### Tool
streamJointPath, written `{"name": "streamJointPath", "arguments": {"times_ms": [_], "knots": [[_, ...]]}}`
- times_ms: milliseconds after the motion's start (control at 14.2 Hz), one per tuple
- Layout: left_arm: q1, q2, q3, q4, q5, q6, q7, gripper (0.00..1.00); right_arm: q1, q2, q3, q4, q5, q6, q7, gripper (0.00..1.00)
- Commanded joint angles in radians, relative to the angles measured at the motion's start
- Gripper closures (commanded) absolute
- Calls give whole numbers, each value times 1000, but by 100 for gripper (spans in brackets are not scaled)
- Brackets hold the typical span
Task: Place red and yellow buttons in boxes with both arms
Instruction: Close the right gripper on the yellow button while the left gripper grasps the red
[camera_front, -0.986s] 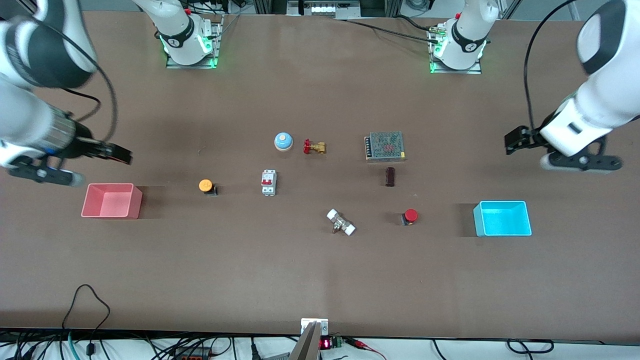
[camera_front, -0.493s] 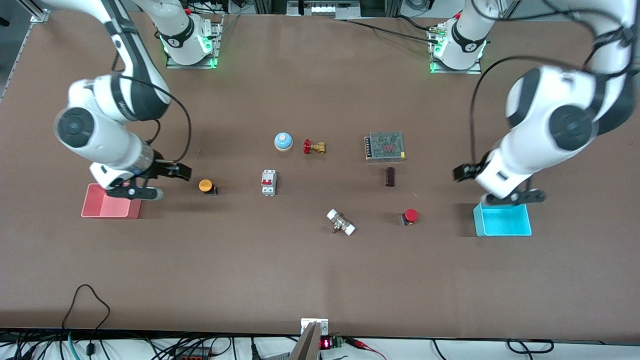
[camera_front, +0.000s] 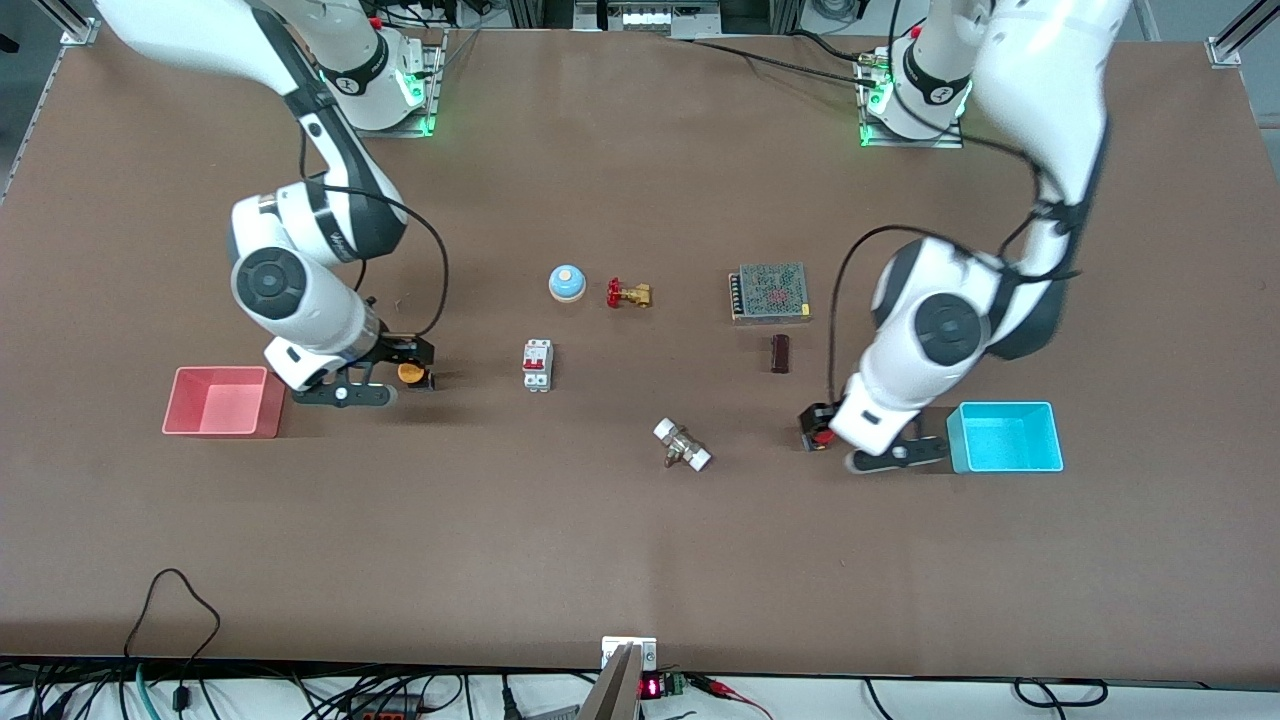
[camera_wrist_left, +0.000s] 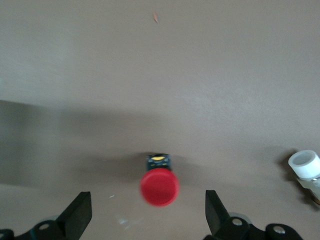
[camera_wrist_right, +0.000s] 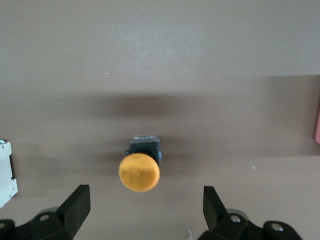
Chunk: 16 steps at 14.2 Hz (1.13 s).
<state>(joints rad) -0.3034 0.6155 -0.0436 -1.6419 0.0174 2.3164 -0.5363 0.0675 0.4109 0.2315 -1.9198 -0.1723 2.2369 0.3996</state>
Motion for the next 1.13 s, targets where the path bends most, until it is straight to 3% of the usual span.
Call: {"name": "streamJointPath", "arguments": {"times_ms": [0,352,493,563,704,845,1056], "knots": [[-16,58,17,31,60,35,-11,0,3,42,3,9,-27,62,31,0],[-23,110,14,4,93,136,-68,0,-5,89,2,5,-45,116,28,0],[-23,112,13,-4,93,155,-68,19,-6,101,2,1,-82,116,30,0],[-22,110,13,-4,93,153,-68,40,-8,103,2,1,-84,116,28,0],[-22,110,13,-15,93,150,-68,66,-8,109,2,-1,-84,116,28,0],[-19,110,13,-24,93,147,-57,78,-8,118,2,-1,-84,116,28,0],[-14,70,14,-21,95,133,-54,81,-6,128,2,-1,-84,116,30,2]]}}
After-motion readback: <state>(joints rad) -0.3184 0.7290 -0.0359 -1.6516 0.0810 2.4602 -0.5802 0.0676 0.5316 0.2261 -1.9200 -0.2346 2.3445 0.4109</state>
